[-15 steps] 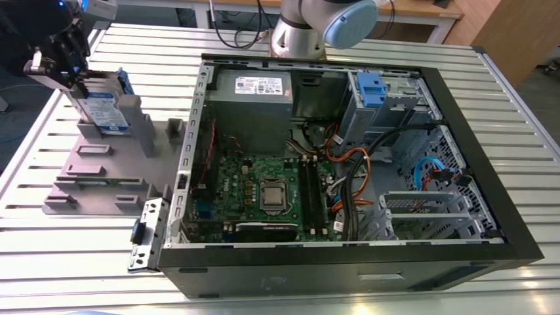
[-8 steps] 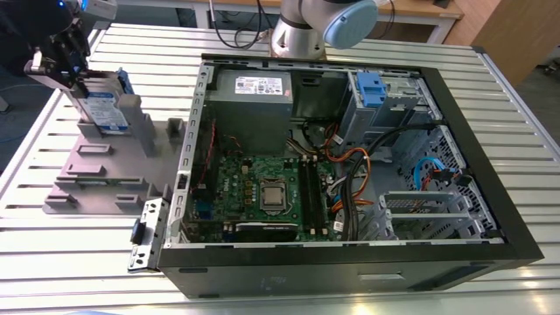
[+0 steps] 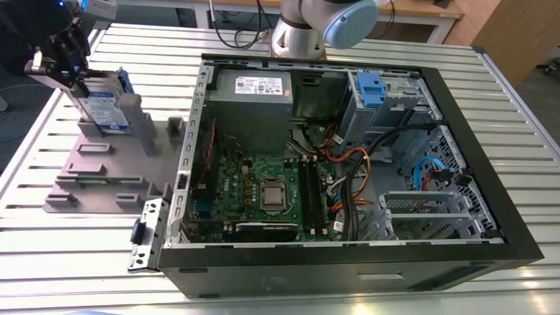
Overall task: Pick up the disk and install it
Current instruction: 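Pick up the disk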
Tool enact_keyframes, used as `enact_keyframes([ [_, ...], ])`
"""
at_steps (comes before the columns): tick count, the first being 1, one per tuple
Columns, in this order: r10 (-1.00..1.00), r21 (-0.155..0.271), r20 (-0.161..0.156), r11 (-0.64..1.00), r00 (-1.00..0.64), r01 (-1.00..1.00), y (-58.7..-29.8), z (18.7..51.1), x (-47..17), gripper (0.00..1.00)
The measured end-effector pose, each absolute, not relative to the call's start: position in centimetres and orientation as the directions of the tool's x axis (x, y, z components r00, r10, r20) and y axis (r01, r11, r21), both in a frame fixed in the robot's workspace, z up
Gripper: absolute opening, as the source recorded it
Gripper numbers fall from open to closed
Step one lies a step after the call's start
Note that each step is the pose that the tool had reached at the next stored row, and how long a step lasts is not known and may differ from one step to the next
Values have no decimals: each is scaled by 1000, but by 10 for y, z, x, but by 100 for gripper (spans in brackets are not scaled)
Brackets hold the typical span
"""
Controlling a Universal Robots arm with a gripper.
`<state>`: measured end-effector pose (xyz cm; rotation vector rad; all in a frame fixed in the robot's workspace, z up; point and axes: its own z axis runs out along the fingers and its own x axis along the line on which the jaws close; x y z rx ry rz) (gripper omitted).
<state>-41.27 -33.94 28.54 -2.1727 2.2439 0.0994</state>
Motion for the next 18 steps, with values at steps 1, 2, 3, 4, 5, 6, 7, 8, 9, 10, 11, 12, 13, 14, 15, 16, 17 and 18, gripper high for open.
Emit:
enact_keyframes([
  [1, -998, 34, -57, 31, -33, -999, -339, 285, -413, 37],
  [2, -998, 34, -58, 31, -33, -999, -339, 285, -413, 37],
  [3, -998, 34, -59, 31, -33, -999, -339, 285, -413, 37],
  [4, -998, 34, -61, 31, -33, -999, -339, 285, -413, 37],
  [5, -998, 34, -62, 31, -33, -999, -339, 285, -413, 37],
  [6, -997, 34, -63, 31, -33, -999, -339, 285, -413, 37],
  [7, -997, 34, -64, 31, -33, -999, -339, 285, -413, 37],
  [8, -997, 34, -65, 31, -33, -999, -339, 285, -413, 37],
  [9, -997, 34, -66, 31, -33, -999, -339, 285, -413, 37],
  [10, -997, 35, -67, 31, -33, -999, -339, 285, -413, 37],
  [11, -997, 35, -67, 31, -33, -999, -339, 285, -413, 37],
  [12, -997, 35, -68, 31, -33, -999, -339, 285, -413, 37],
  [13, -997, 35, -69, 31, -33, -999, -339, 285, -413, 37],
  [14, -997, 35, -70, 31, -33, -999, -339, 285, -413, 37],
  [15, -997, 35, -71, 31, -33, -999, -339, 285, -413, 37],
  [16, -997, 35, -72, 31, -33, -999, -339, 285, -413, 37],
  [17, -997, 35, -73, 31, -33, -999, -339, 285, -413, 37],
  [18, -997, 35, -74, 31, -33, -999, -339, 285, -413, 37],
])
